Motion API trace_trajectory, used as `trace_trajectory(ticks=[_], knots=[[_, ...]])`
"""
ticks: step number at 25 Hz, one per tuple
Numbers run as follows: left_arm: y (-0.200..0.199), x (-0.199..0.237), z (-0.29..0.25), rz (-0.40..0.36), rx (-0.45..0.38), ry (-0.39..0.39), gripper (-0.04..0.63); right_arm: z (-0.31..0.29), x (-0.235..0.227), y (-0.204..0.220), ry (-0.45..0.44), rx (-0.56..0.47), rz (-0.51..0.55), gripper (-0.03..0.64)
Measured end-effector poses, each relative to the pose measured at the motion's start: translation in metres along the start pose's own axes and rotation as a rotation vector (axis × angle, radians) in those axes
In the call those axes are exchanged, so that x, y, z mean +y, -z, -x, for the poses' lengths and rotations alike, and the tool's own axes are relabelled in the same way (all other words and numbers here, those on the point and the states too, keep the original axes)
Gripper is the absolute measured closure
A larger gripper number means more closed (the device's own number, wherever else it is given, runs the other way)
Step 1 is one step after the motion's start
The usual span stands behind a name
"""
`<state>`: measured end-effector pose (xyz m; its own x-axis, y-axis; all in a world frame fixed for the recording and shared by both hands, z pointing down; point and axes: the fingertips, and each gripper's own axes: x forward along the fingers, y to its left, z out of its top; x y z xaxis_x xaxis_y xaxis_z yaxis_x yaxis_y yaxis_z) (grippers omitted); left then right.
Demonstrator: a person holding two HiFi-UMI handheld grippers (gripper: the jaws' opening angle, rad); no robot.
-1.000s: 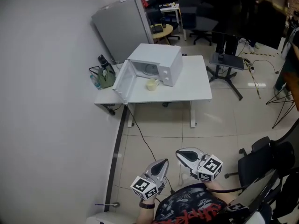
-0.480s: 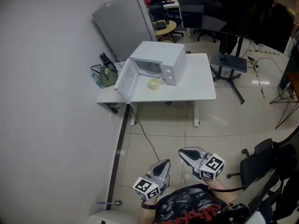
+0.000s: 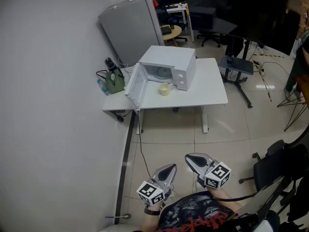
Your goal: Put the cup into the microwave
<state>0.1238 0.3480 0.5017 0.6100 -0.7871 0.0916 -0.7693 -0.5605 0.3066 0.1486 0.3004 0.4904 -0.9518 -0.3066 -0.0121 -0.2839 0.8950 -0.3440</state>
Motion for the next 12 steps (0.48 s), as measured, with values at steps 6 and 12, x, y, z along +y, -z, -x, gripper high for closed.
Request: trace_trajectory(ticks=[6, 12], knots=[[-0.011, 0.026, 0.033, 0.023, -0.049, -0.014, 0.587, -0.026, 0.017, 0.012, 0.025, 0.041, 0.008, 0.617], [-0.019, 0.037, 0.056, 0.029, -0.089, -0.007, 0.587, -0.045, 0.038, 0.020, 0.040, 0.057, 0.020, 0.617]])
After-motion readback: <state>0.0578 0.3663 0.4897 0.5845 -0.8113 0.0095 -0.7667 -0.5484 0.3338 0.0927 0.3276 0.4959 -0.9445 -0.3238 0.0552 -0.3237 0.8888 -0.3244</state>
